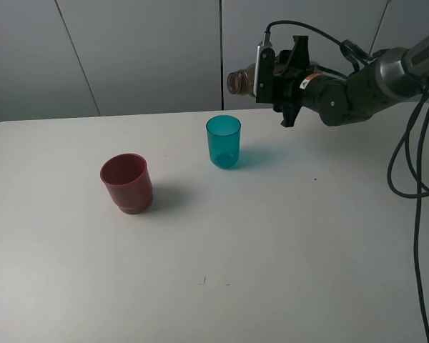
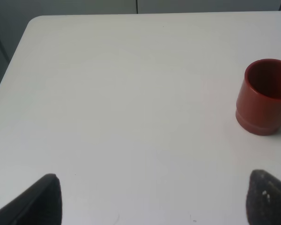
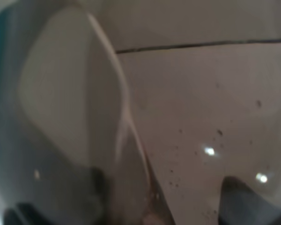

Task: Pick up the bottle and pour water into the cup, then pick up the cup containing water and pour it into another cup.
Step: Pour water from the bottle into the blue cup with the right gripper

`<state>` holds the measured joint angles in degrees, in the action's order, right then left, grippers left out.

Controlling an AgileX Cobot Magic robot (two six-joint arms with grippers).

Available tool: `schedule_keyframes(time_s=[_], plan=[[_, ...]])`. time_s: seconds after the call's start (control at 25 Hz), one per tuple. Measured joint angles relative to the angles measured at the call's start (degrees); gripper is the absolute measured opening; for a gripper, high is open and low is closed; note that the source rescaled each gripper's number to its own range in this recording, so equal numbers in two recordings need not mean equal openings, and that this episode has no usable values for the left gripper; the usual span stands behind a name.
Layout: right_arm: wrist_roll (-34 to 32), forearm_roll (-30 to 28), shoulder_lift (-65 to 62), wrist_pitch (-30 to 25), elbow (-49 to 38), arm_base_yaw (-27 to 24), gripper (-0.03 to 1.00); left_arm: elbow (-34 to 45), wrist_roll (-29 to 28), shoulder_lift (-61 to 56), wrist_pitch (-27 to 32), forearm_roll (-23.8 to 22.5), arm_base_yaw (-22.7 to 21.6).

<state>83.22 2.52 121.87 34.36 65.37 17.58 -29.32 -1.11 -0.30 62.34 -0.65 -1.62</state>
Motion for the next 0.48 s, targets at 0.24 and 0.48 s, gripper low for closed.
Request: schedule_keyframes(time_s=[0.24, 0.48], plan=[[2.0, 0.0, 0.0, 0.9, 0.0, 0.0, 0.0, 0.0, 0.0, 0.0, 0.0, 0.0, 0.0], [4.1, 0.0, 0.0, 1.9, 0.0, 0.0, 0.0, 0.0, 0.0, 0.0, 0.0, 0.0, 0.0]])
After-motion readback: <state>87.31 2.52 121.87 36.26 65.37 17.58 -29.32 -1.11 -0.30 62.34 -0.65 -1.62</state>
